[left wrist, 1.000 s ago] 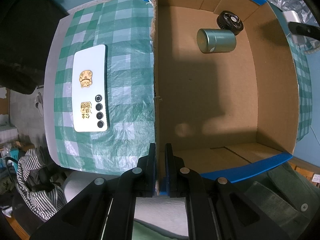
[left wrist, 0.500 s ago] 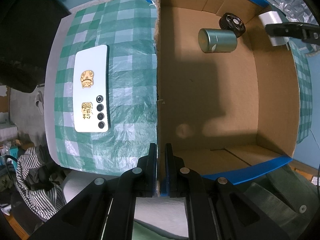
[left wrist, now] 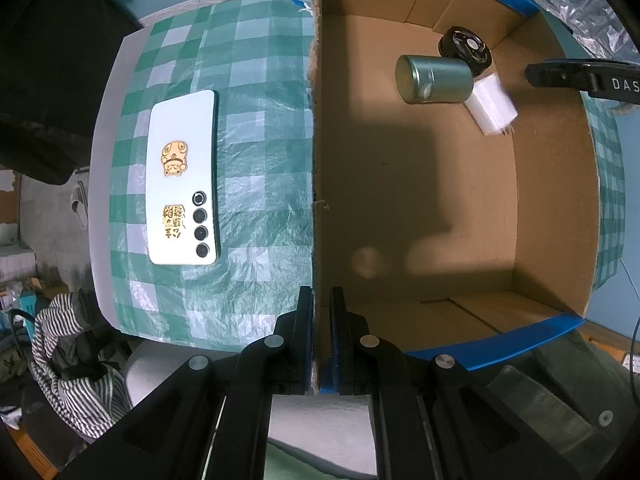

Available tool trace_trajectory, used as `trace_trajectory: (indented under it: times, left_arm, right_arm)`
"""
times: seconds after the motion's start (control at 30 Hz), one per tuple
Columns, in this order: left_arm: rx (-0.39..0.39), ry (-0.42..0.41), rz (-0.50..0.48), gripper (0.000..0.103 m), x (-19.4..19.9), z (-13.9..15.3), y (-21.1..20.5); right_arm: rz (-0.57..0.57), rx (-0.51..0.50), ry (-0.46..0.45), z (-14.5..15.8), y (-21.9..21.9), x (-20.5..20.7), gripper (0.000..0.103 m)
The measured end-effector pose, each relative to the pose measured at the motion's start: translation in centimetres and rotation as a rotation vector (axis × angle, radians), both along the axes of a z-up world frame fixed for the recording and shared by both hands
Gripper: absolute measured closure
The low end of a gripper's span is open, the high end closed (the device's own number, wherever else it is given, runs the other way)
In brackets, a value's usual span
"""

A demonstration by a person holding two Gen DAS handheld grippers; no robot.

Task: Organize rigid objects
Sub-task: 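Carry the white charger into the box and open the right gripper, then move the right gripper back over the second white square charger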

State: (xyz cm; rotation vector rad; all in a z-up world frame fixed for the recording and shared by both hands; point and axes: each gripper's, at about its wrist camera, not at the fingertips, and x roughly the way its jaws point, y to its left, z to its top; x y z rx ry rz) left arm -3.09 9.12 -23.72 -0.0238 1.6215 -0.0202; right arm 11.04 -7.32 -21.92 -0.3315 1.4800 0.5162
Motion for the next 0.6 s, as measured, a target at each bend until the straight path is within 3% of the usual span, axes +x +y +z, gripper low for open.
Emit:
trace_trajectory:
  times: [0.6]
  left_arm:
    - [0.000, -0.004, -0.015, 0.096, 0.0, 0.3, -0.4]
  right_arm:
    - [-0.091, 0.056, -0.053, 3.7, -3.4, -0.4, 0.043]
